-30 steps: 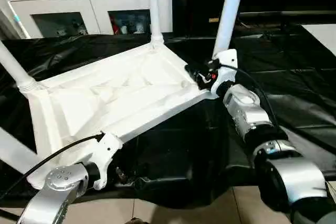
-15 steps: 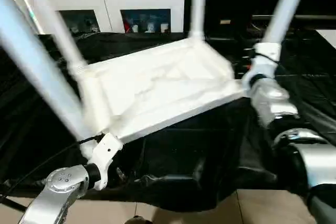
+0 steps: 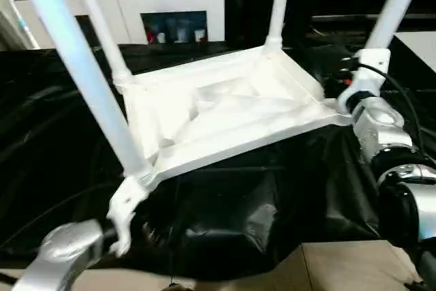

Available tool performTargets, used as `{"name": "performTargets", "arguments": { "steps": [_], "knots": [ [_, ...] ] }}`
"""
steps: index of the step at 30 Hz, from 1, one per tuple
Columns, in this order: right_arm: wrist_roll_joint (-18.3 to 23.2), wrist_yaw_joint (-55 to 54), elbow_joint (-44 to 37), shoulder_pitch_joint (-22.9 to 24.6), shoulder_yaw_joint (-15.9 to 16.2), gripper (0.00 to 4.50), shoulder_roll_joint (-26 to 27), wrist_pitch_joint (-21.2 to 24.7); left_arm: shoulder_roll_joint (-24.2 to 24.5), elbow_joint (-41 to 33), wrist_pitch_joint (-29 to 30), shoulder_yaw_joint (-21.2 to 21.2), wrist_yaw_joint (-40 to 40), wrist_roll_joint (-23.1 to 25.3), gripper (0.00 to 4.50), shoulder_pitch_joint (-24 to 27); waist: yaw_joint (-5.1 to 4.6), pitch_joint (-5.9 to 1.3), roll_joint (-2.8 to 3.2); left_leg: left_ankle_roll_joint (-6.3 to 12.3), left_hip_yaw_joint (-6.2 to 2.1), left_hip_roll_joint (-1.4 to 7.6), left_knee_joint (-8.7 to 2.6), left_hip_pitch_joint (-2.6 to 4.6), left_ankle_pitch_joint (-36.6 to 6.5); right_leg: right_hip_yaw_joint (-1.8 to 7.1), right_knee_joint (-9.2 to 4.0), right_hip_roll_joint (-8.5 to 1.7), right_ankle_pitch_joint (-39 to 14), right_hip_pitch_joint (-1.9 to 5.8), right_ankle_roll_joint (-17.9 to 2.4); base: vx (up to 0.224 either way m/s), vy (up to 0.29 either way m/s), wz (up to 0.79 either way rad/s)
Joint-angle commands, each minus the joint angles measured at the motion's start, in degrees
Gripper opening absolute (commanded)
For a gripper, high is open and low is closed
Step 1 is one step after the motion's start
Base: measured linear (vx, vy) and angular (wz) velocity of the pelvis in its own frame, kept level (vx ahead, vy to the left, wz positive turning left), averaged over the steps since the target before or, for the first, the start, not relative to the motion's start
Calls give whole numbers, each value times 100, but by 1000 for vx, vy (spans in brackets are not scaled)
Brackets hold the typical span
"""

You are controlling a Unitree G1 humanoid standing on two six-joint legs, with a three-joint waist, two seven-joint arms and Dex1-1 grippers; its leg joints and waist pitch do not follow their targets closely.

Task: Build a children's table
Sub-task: Rotate table base

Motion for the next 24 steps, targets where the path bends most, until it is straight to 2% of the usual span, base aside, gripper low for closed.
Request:
{"name": "performTargets", "arguments": {
  "steps": [1,2,3,4,5,6,7,8,9,10,11,12,13,14,16,17,19,20,22,24],
  "knots": [
    [84,824,-295,164,176,373,178,-102,206,2,-16,345,-265,-215,441,202,5,-352,-82,391,-69,160,-349,121,-1655,149,-402,-210,-1096,192,-1420,0,0,0],
    [140,1182,-390,265,210,373,247,-62,280,86,-85,500,-374,-307,441,287,-15,-338,-61,373,-89,177,-376,108,-1730,148,-405,-222,-1250,198,-1372,0,0,0],
    [179,1420,-443,329,204,373,293,-15,321,159,-134,616,-457,-398,441,330,-8,-332,-92,356,-85,186,-384,138,-1780,154,-422,-213,-1375,178,-1352,0,0,0],
    [180,1432,-444,332,203,373,295,-13,323,163,-137,622,-461,-402,441,332,-8,-332,-92,356,-85,186,-384,138,-1780,154,-422,-213,-1375,178,-1352,0,0,0],
    [167,1670,-591,498,295,373,346,-60,375,252,-229,785,-580,-505,441,380,-12,-325,-65,288,-88,199,-398,158,-1848,160,-429,-214,-1494,165,-1374,0,0,0],
    [162,1949,-755,695,376,373,402,-79,440,350,-343,991,-732,-648,441,440,25,-320,-90,246,-77,207,-398,195,-1932,174,-447,-221,-1595,137,-1365,0,0,0],
    [135,2058,-917,921,456,373,442,-114,482,511,-471,1262,-913,-838,441,470,34,-305,-80,206,-87,209,-422,176,-1987,179,-446,-223,-1675,149,-1321,0,0,0],
    [114,2115,-1018,1065,498,373,467,-133,510,617,-548,1446,-1037,-971,441,487,67,-317,-78,163,-85,207,-429,196,-1977,187,-450,-218,-1655,131,-1263,0,0,0],
    [114,2115,-1018,1065,498,373,467,-133,510,617,-548,1446,-1037,-971,441,487,69,-316,-76,138,-90,211,-441,195,-1993,189,-448,-214,-1623,133,-1255,0,0,0],
    [91,2050,-1084,1186,499,373,484,-143,530,692,-540,1665,-1125,-1155,441,469,82,-329,-51,52,-94,215,-452,225,-2074,185,-434,-203,-1566,121,-1284,0,0,0],
    [85,2021,-1121,1247,486,373,489,-131,550,703,-534,1776,-1160,-1251,441,457,93,-326,-74,6,-85,222,-457,242,-2156,198,-429,-201,-1496,109,-1334,0,0,0],
    [25,1836,-1176,1363,470,373,491,-175,610,638,-443,2031,-1178,-1453,441,425,101,-320,-56,-23,-96,220,-471,233,-2250,198,-420,-207,-1528,120,-1344,0,0,0],
    [25,1836,-1176,1363,470,373,491,-175,610,638,-443,2031,-1178,-1453,441,425,101,-320,-56,-23,-96,220,-471,233,-2250,198,-420,-207,-1528,120,-1344,0,0,0],
    [7,1311,-1257,1567,340,373,490,-36,797,517,-207,2535,-1169,-1827,441,280,107,-307,-37,-102,-94,214,-486,242,-2348,208,-423,-215,-1642,106,-1317,0,0,0],
    [25,1044,-1330,1688,249,373,467,96,915,475,-61,2778,-1149,-2025,441,162,108,-308,-41,-173,-91,200,-487,262,-2393,212,-427,-199,-1644,95,-1312,0,0,0],
    [22,1012,-1423,1780,249,373,427,169,956,521,-52,2848,-1155,-2107,441,83,93,-297,-94,-171,-94,189,-491,246,-2422,208,-440,-197,-1702,116,-1277,0,0,0],
    [20,974,-1525,1887,252,373,377,278,995,583,-54,2915,-1124,-2180,441,-31,115,-302,-91,-166,-90,185,-481,260,-2417,216,-448,-211,-1785,111,-1231,0,0,0],
    [1,846,-1561,1990,228,373,298,357,1013,600,-70,2902,-1068,-2200,441,-219,106,-295,-103,-161,-108,186,-492,225,-2333,220,-455,-230,-1893,140,-1147,0,0,0],
    [-114,666,-1533,2098,250,373,175,395,959,591,-110,2810,-922,-2176,441,-540,127,-308,-82,-208,-98,197,-482,273,-2301,231,-462,-226,-1862,103,-1133,0,0,0],
    [-268,497,-1532,2147,336,373,102,401,920,571,-89,2733,-836,-2155,441,-685,109,-308,-97,-230,-103,181,-483,228,-2226,222,-442,-227,-1742,142,-1160,0,0,0]
  ]
}}
